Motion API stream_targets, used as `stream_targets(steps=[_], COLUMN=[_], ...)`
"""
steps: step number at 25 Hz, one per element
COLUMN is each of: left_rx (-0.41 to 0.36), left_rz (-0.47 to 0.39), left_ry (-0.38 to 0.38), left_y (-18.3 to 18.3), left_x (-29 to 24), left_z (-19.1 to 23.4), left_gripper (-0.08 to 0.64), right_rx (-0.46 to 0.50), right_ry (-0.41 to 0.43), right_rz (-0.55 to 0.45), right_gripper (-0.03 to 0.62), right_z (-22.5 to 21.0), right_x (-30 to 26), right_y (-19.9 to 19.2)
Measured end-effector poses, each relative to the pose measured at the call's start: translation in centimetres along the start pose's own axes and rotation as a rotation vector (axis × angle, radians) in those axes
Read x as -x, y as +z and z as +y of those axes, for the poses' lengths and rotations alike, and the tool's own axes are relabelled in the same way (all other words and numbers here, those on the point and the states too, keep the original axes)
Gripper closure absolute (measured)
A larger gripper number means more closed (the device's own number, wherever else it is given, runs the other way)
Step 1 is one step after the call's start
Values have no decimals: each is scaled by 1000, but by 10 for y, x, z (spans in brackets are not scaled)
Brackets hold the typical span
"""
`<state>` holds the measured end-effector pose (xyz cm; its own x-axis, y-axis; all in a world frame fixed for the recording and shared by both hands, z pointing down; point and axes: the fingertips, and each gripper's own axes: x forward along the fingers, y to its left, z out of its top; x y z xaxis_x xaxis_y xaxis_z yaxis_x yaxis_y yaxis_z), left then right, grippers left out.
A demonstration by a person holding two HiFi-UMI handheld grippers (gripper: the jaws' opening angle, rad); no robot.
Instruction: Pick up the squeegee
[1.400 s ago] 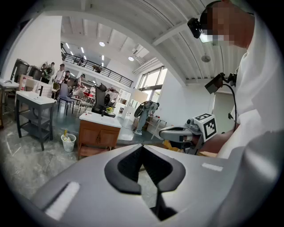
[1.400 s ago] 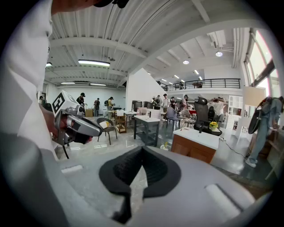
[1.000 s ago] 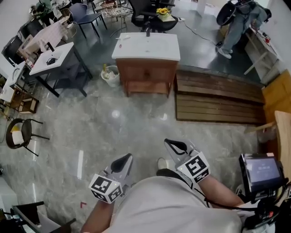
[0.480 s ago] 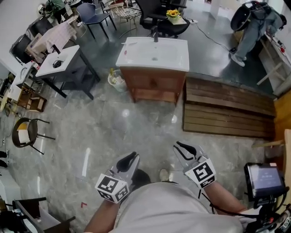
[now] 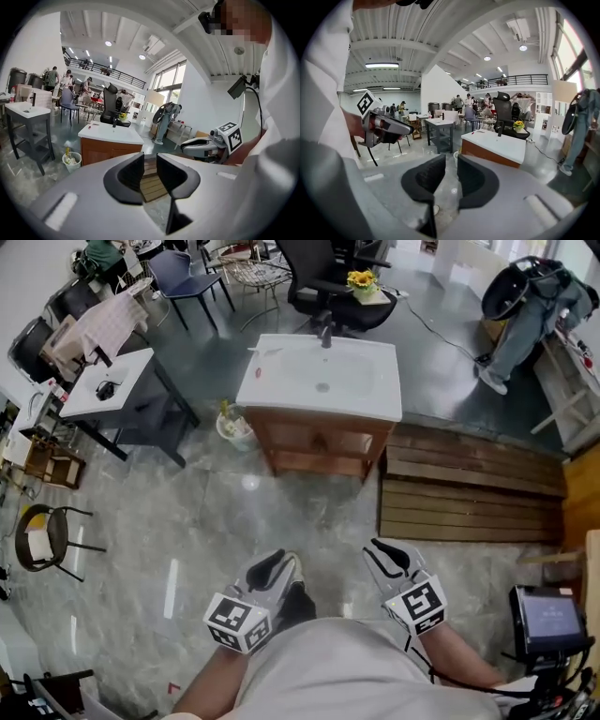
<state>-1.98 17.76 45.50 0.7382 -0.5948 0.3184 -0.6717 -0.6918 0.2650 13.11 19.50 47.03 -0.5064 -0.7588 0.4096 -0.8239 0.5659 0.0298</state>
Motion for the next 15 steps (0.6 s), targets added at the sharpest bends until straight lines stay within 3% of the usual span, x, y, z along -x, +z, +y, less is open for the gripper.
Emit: stream_targets(steps=[5,10,15], left_rx=[-20,-39,-28], left_rz=[4,34,45], left_ry=[-32,-55,-6], left_y=[50,76,91], left_x=[-42,-75,-115], left_z=[80,158,218], left_gripper=[470,462,459], right_rx=[70,10,-9], right_ry=[-52,-104,-122], right_rz=[5,-7,18], right_gripper=[526,523,523], right_z=[-30,-59,-80], right_x=[-74,-139,-179], right_y=[59,97,110])
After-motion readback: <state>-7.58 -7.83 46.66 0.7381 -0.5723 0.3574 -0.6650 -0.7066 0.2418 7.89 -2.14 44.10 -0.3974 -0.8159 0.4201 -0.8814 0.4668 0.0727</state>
